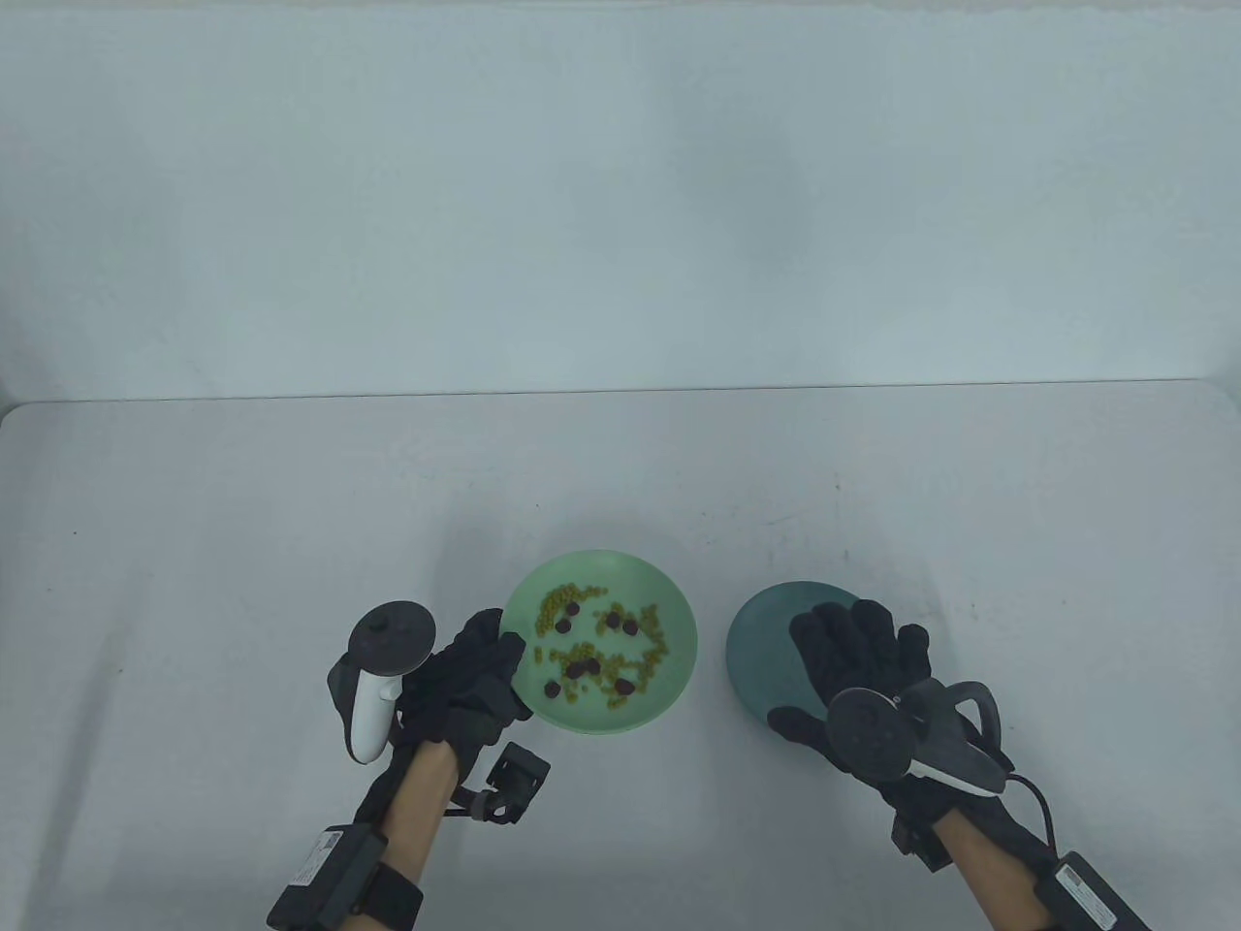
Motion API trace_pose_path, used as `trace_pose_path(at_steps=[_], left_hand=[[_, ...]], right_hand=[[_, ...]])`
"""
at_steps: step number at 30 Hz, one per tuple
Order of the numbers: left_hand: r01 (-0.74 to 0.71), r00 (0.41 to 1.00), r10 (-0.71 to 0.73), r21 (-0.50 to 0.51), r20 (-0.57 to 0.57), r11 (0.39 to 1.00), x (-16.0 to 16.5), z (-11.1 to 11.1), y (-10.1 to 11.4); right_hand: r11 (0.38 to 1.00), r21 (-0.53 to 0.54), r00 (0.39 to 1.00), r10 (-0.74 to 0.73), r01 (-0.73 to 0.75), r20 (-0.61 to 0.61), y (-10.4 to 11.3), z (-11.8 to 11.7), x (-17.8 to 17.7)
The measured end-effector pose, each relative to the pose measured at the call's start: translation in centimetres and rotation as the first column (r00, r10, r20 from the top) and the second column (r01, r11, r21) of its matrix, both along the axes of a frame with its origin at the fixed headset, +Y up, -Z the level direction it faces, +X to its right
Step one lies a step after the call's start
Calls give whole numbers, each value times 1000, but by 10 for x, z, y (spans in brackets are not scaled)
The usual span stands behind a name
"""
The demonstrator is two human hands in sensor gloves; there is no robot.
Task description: Pick cranberries with hand pinch into plate
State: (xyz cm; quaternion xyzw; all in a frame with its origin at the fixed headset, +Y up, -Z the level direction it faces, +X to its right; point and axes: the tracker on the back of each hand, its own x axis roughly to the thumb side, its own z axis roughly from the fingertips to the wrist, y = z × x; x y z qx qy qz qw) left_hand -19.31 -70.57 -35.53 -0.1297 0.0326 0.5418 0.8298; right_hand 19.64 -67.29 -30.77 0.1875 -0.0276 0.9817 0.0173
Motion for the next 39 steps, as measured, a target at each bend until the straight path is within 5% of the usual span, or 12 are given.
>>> trace_pose_path(at_steps=[10, 21, 39], left_hand=[[-19, 1000, 19, 4, -9, 1000, -1, 2, 0], [-22, 1000, 22, 6, -10, 1000, -2, 3, -1], [-26, 1000, 26, 11, 3, 1000, 1, 4, -1]], right_hand=[[1000, 16, 1000, -1, 2, -10, 35, -3, -10], [993, 46, 984, 112, -107, -135, 88, -19, -80], [960, -34, 936, 263, -278, -233, 58, -37, -162]])
